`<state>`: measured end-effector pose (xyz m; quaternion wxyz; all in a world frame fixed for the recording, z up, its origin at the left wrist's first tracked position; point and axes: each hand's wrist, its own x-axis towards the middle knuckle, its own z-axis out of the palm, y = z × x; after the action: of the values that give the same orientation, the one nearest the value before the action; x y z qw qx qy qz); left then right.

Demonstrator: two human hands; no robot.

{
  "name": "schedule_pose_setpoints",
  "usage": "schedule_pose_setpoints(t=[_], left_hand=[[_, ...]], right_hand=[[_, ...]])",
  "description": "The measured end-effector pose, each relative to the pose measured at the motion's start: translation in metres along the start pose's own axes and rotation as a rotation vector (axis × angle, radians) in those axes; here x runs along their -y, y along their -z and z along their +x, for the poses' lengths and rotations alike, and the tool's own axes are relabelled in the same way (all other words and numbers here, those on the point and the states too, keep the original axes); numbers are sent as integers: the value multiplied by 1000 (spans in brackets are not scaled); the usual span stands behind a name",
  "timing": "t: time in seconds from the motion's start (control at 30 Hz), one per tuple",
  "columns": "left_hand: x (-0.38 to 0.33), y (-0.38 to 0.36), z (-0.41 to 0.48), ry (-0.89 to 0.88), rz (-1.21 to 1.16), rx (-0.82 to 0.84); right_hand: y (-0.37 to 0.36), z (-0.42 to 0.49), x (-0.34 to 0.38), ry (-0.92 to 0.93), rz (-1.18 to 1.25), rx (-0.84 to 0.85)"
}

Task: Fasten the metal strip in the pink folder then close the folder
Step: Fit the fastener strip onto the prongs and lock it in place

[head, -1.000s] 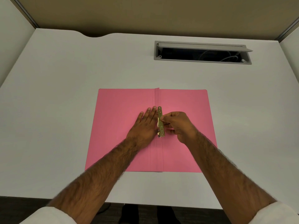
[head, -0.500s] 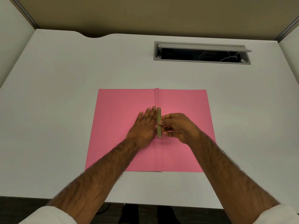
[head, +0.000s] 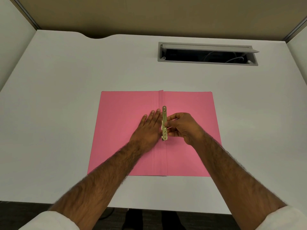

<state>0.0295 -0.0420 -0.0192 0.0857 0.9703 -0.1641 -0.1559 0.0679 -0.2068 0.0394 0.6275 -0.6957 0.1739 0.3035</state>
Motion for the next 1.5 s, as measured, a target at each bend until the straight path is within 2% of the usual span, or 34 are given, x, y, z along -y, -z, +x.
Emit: schedule_pose_setpoints(t=[0.4, 0.73, 0.87, 0.97, 1.13, 1.4, 1.5], left_hand=[[4, -5, 1, -2, -2, -41], [13, 0, 10, -55, -143, -73], [21, 0, 13, -76, -121, -120], [20, 3, 13, -52, -198, -158], [17, 12, 14, -53, -274, -195], [15, 9, 6, -176, -192, -266], [11, 9, 5, -124, -180, -193]], right_hand=[[-8, 2, -13, -9, -29, -53], [-14, 3, -13, -9, -26, -89], [-16, 3, -14, -24, -42, -105], [-19, 4, -15, -13, -45, -110], [-19, 6, -20, -1, -101, -164], [-19, 10, -28, 27, -248, -238], [-19, 10, -29, 70, -357, -278]])
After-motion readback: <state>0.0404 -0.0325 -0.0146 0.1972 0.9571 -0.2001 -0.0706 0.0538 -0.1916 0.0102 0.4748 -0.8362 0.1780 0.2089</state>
